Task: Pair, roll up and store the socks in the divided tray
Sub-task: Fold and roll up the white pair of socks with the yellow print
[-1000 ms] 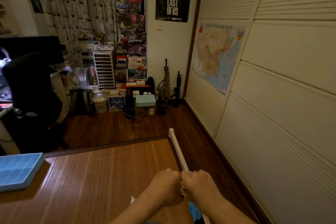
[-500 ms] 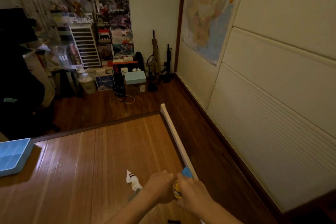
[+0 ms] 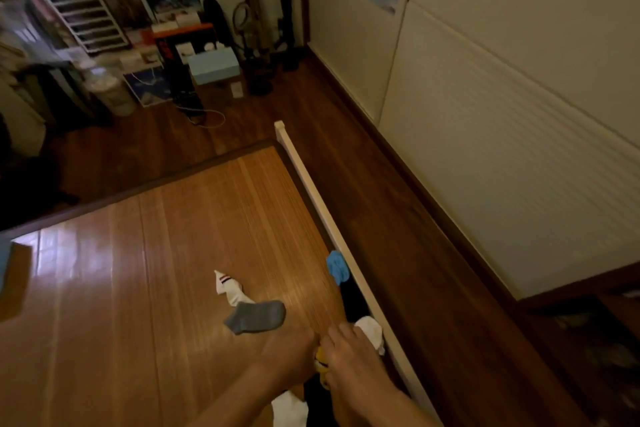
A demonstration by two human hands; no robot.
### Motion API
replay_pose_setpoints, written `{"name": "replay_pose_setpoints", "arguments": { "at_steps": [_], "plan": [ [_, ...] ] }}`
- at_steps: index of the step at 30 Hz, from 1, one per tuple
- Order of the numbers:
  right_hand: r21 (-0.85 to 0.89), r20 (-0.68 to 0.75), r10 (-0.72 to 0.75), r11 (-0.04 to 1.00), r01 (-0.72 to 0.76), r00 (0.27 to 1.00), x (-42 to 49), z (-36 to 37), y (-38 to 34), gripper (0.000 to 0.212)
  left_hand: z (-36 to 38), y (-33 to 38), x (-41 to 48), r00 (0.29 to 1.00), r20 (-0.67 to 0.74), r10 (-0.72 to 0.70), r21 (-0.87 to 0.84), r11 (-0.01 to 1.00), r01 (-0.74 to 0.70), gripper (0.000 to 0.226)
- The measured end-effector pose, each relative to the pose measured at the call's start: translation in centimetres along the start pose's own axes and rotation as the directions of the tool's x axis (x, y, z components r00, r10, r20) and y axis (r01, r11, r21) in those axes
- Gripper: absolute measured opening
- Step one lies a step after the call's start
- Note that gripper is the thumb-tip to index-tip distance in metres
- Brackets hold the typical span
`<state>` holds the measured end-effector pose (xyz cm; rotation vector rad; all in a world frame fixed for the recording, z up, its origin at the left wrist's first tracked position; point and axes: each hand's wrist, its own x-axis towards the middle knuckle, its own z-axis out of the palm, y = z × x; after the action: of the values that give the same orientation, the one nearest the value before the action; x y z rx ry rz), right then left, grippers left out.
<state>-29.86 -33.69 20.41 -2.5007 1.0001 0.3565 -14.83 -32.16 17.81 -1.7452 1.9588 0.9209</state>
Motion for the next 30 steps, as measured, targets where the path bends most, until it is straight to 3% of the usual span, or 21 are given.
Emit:
{"name": "replay_pose_setpoints", "arguments": {
  "at_steps": [3,7,9,11,13,15,17,18,19,25,30],
  "plan": [
    [0.077,0.025,0.012,0.997,-0.013,1.0,2.5,3.1,3.0,0.034,1.7,-0.2,3.7,1.0,0.009,0.0,0.063,0.998,-0.001,0.012],
    [0.169,0.071,0.096,0.98,-0.107,0.993,6.5,7.1,7.3,0.036,3.7,-1.2,10.3,1.0,0.017,0.013,0.048,0.999,-0.014,0.016],
    [0.25,0.067,0.168,0.952,-0.179,0.984,8.5,9.3,9.2,0.035,4.8,-1.8,13.8,1.0,-0.005,0.02,0.034,0.999,-0.019,0.028],
    [0.36,0.066,0.286,0.887,-0.29,0.956,10.2,11.5,10.8,0.031,6.5,-2.6,16.7,0.999,-0.037,0.025,-0.013,1.0,-0.025,0.058],
    [0.451,0.083,0.429,0.789,-0.418,0.9,11.7,13.6,12.3,0.026,8.1,-3.3,18.9,0.99,-0.139,-0.021,-0.214,0.977,-0.009,0.078],
    [0.527,0.107,0.551,0.674,-0.517,0.827,13.1,15.6,13.6,0.023,9.9,-4.1,20.7,0.951,-0.237,-0.197,-0.525,0.85,0.045,0.076],
    [0.562,0.102,0.629,0.603,-0.566,0.771,14.5,17.5,14.3,0.022,11.7,-4.7,22.2,0.905,-0.117,-0.409,-0.819,0.555,0.145,0.056],
    [0.568,0.087,0.651,0.59,-0.575,0.754,15.2,18.5,14.4,0.021,12.6,-4.8,22.9,0.887,-0.015,-0.461,-0.893,0.406,0.195,0.038],
    [0.555,0.073,0.663,0.594,-0.583,0.745,16.0,19.4,14.5,0.02,13.7,-4.8,23.6,0.872,0.043,-0.488,-0.921,0.318,0.224,0.023],
    [0.39,0.014,0.66,0.688,-0.612,0.751,20.1,23.6,14.4,0.024,18.4,-4.7,27.4,0.83,0.022,-0.557,-0.958,0.227,0.177,0.011],
    [0.372,-0.02,0.696,0.672,-0.64,0.718,21.6,25.0,14.9,0.02,18.7,-5.3,29.8,0.823,0.05,-0.566,-0.962,0.194,0.192,0.02]
  ]
}}
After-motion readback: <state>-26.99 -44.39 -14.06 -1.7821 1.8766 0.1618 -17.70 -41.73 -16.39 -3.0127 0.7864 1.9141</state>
